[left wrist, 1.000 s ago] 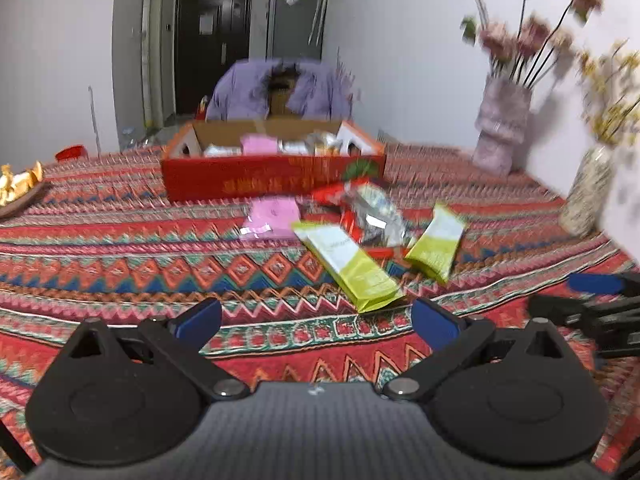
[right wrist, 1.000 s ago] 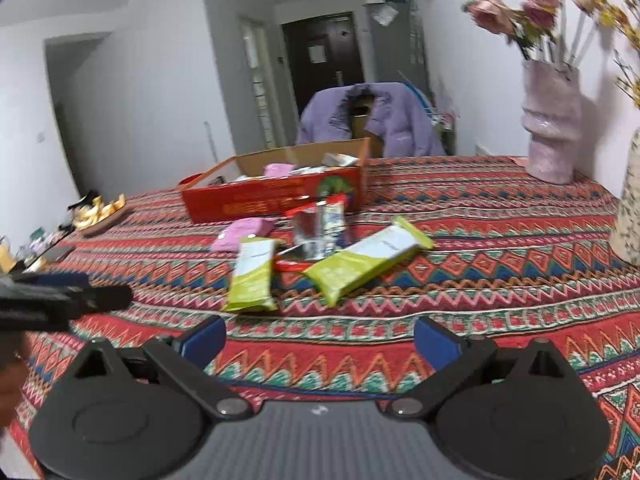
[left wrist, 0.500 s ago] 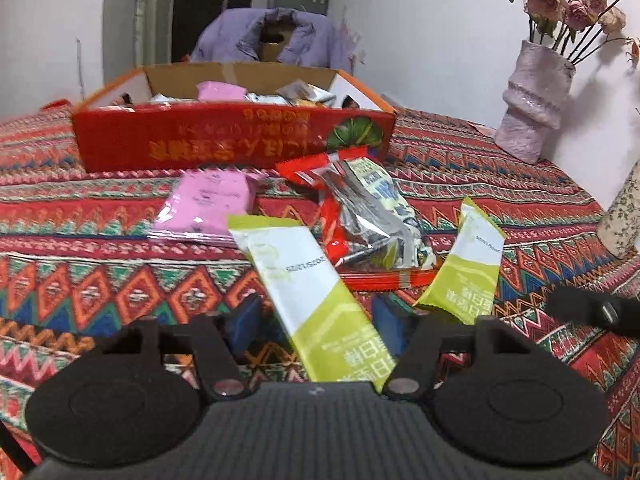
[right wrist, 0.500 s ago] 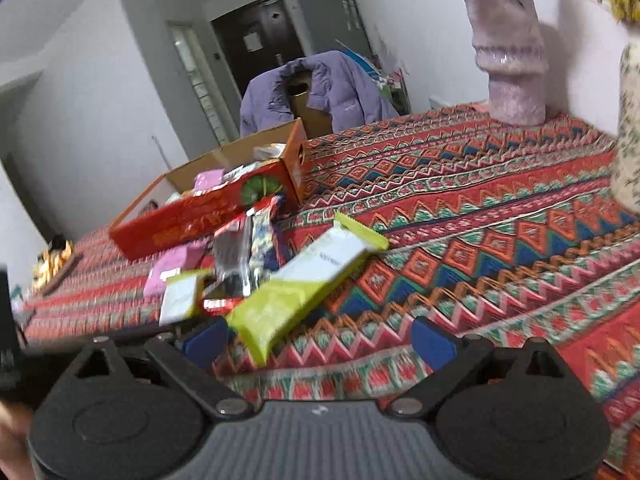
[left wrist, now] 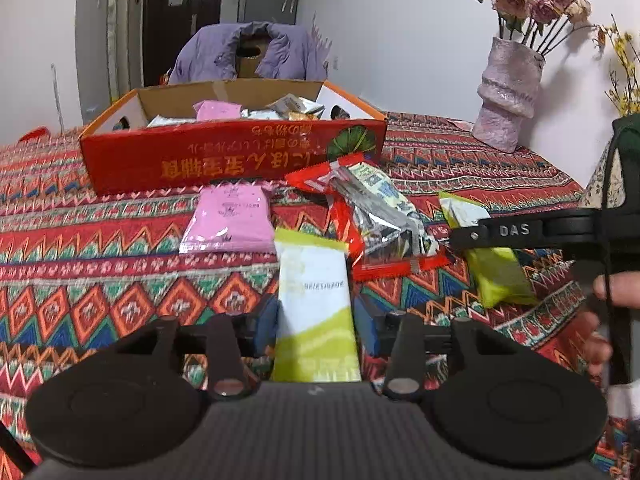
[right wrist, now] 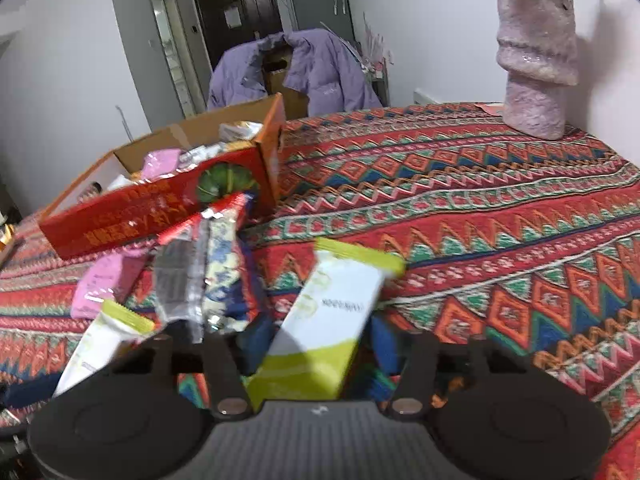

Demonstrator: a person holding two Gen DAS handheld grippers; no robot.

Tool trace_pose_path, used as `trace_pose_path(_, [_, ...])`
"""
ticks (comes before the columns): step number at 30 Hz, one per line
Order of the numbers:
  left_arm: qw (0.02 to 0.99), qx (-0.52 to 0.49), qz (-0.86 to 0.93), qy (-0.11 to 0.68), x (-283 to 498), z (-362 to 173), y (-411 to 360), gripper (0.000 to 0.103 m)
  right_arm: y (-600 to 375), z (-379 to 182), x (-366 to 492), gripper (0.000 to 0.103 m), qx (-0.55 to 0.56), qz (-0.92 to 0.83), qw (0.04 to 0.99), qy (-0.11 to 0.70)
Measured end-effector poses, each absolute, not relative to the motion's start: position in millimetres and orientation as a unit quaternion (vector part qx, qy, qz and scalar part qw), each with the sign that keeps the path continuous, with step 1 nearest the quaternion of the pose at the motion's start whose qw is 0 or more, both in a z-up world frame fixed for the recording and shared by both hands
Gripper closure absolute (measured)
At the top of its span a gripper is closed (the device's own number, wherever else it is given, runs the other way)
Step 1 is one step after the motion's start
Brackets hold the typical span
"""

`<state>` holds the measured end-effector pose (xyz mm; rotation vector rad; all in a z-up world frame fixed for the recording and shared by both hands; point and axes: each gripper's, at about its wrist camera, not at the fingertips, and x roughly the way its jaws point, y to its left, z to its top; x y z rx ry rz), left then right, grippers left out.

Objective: Organize snacks
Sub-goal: 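Grasp a yellow-green bar with the left tool while the right tool grasps another, then carry both yellow-green bars over the box and open both tools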

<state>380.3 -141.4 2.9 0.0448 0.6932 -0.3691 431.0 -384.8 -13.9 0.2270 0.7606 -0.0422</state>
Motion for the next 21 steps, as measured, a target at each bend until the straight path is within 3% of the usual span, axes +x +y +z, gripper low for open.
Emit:
trace_pose_path(4, [0.919, 0.013, -0.182, 0.35, 388, -4, -147, 0.062, -385, -13, 428, 0.058, 0.094, -0.008, 0.921, 0.378])
trace_pose_path(7, [0.917, 0.008, -0.186, 0.352, 381, -2, -144, 0.066, -387, -12, 420, 0.065, 0.093, 0.001, 0.921, 0.379])
trace_pose_path(21, [0.936, -0.031, -0.161, 0.311, 286, 65, -78, 0.066, -349, 35, 300, 0.066, 0.05, 0.065, 0.939, 0.335])
